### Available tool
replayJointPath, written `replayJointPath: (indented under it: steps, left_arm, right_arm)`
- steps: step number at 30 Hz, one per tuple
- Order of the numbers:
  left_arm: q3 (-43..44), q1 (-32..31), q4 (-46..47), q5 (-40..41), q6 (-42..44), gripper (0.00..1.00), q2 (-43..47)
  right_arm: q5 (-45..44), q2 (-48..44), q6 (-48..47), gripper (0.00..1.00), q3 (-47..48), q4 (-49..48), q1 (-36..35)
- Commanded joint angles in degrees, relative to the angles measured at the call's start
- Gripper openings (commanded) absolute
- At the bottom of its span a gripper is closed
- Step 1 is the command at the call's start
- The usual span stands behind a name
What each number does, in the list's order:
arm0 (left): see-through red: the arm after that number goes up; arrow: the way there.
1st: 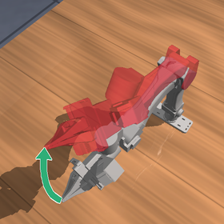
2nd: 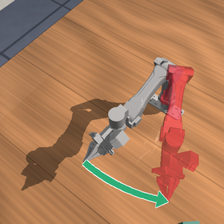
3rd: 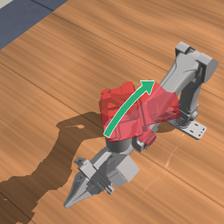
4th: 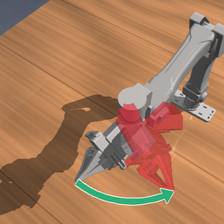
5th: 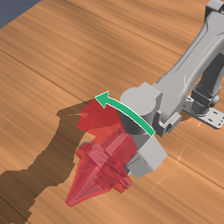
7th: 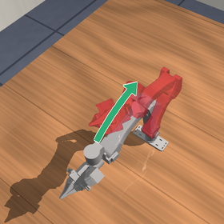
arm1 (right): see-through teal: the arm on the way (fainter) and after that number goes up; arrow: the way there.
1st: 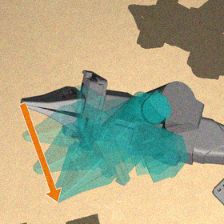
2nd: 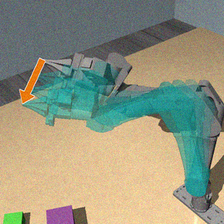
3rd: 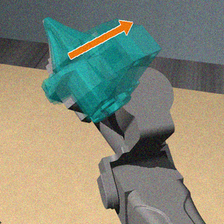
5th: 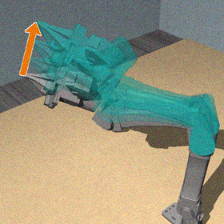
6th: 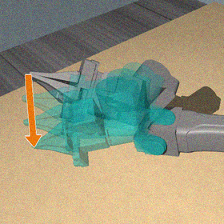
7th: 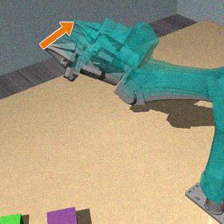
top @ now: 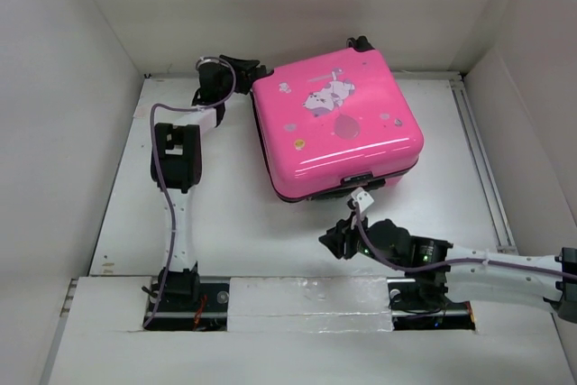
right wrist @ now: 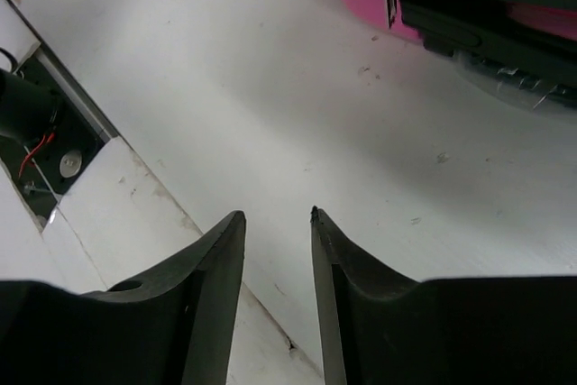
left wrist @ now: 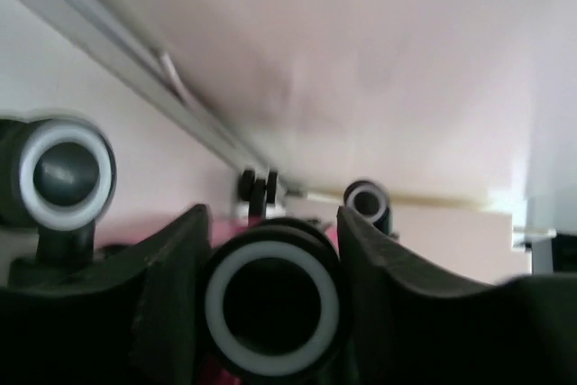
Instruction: Pack the luggage
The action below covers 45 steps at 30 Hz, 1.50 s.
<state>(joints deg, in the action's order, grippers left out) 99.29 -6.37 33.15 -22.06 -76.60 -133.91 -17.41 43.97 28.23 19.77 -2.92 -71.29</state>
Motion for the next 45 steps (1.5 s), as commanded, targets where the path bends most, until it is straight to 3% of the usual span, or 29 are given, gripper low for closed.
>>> replayJointPath:
  steps: [1, 3, 6, 10, 18, 24, 28, 33, 39, 45]
  left_arm:
    - [1.7, -1.4, 9.2, -2.7, -5.2, 0.34, -0.1]
    - [1.7, -0.8, 11.1, -1.4, -5.2, 0.26, 0.7]
    - [0.3, -0.2, 13.4, -1.4, -5.2, 0.0, 1.9]
    - [-6.5, 1.5, 17.3, -0.7, -1.9, 0.0, 8.8]
    - [-43.6, 4.6, 31.6, 1.6, -0.5, 0.0, 30.1]
    - [-62.2, 5.1, 37.7, 2.1, -0.5, 0.0, 43.7]
    - [-63.6, 5.9, 35.2, 2.0, -0.5, 0.0, 49.4]
    - [-57.9, 5.9, 26.0, 3.1, 1.9, 0.0, 54.9]
    - [-53.5, 5.9, 17.8, 6.5, 6.0, 0.0, 61.2]
    - [-53.9, 5.9, 11.7, 8.8, 9.1, 0.0, 62.0]
  right_arm:
    - [-3.9, -0.2, 1.4, 0.42, 0.0, -3.1, -0.2]
    - [-3.9, 1.0, 1.4, 0.44, 0.0, -3.1, -0.2]
    - [-5.1, 2.8, 1.4, 0.49, 0.0, -3.1, 1.3]
    - [-4.5, 5.0, -1.5, 0.49, 1.3, -4.5, 6.3]
    - [10.3, 6.8, -11.3, 0.48, 4.3, -7.7, 25.5]
    - [19.2, 2.9, -12.1, 0.46, 1.7, -6.0, 28.0]
    - [20.5, -4.9, -8.9, 0.46, -5.1, -5.1, 26.7]
    - [16.2, -13.8, -5.7, 0.46, -4.6, 1.8, 26.7]
    - [16.2, -13.8, -3.5, 0.44, -4.6, 4.5, 26.2]
    - [15.0, -13.8, -3.4, 0.44, -5.6, 4.0, 26.2]
